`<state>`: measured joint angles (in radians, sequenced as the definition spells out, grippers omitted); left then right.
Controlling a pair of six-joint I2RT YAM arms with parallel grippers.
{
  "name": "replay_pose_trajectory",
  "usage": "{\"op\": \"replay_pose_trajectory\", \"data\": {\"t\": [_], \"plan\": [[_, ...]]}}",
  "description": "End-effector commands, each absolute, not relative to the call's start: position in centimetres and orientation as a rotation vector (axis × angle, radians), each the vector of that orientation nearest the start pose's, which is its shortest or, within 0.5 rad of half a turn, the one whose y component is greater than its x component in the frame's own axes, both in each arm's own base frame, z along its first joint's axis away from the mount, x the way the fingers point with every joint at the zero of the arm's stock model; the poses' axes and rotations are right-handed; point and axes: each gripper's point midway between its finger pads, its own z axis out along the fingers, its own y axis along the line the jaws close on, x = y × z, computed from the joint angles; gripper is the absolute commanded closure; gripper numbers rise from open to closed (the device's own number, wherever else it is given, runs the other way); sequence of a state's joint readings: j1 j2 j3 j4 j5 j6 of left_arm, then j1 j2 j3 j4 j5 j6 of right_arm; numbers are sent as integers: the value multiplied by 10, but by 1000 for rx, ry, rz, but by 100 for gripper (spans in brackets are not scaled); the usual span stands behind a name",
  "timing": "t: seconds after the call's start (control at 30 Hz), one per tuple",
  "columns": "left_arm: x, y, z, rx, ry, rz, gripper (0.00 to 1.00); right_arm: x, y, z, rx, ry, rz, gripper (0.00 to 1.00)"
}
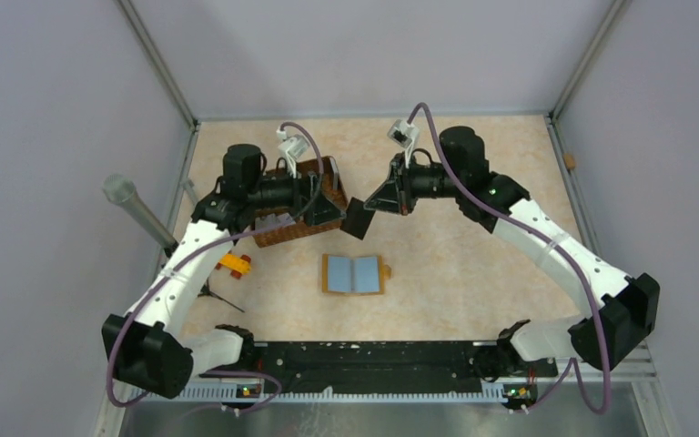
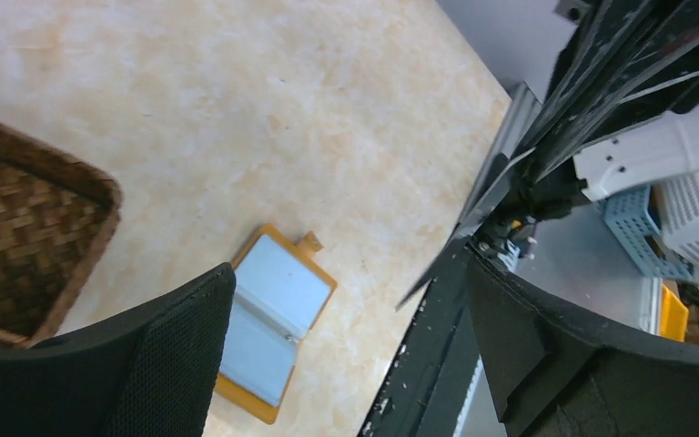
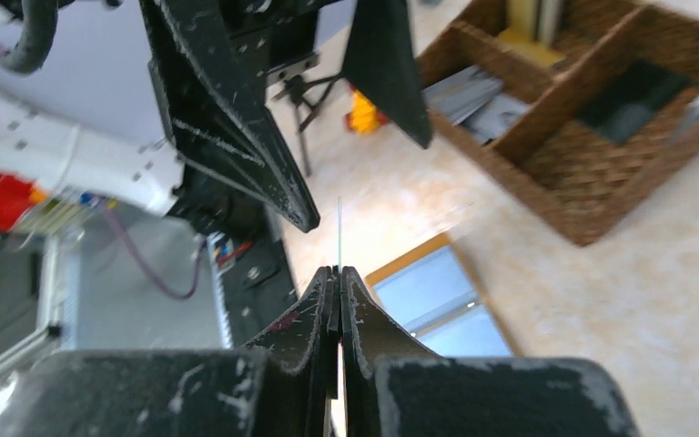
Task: Put the credit cards into the card holder
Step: Pick up the credit card from the storage box.
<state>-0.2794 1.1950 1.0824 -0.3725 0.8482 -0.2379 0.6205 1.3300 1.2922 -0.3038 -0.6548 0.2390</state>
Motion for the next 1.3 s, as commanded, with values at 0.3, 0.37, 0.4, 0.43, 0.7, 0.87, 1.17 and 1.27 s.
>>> {"op": "replay_pose_trajectory", "data": {"t": [0.3, 0.37, 0.4, 0.43, 0.7, 0.87, 1.17, 1.27], "plan": [[175, -254, 293, 930, 1822, -1572, 42, 191, 323, 334, -1048, 1669, 1498, 100], [169, -255, 293, 942, 1819, -1594, 59, 192, 324, 331, -1044, 1684, 1501, 100], [166, -255, 294, 941, 1815, -1604, 70, 193, 324, 330, -1039, 1688, 1498, 100], [166, -256, 296, 939, 1802, -1613, 85, 195, 324, 328, -1027, 1700, 1495, 100], [186, -256, 303, 665, 1701, -1528, 100, 208, 326, 311, -815, 1726, 1504, 36], [194, -256, 303, 532, 1664, -1565, 100, 199, 333, 312, -761, 1659, 1642, 41], [196, -257, 283, 506, 1724, -1576, 99, 207, 341, 311, -606, 1616, 1707, 100], [204, -253, 261, 441, 1831, -1507, 40, 218, 338, 284, -508, 1735, 1640, 100]]}}
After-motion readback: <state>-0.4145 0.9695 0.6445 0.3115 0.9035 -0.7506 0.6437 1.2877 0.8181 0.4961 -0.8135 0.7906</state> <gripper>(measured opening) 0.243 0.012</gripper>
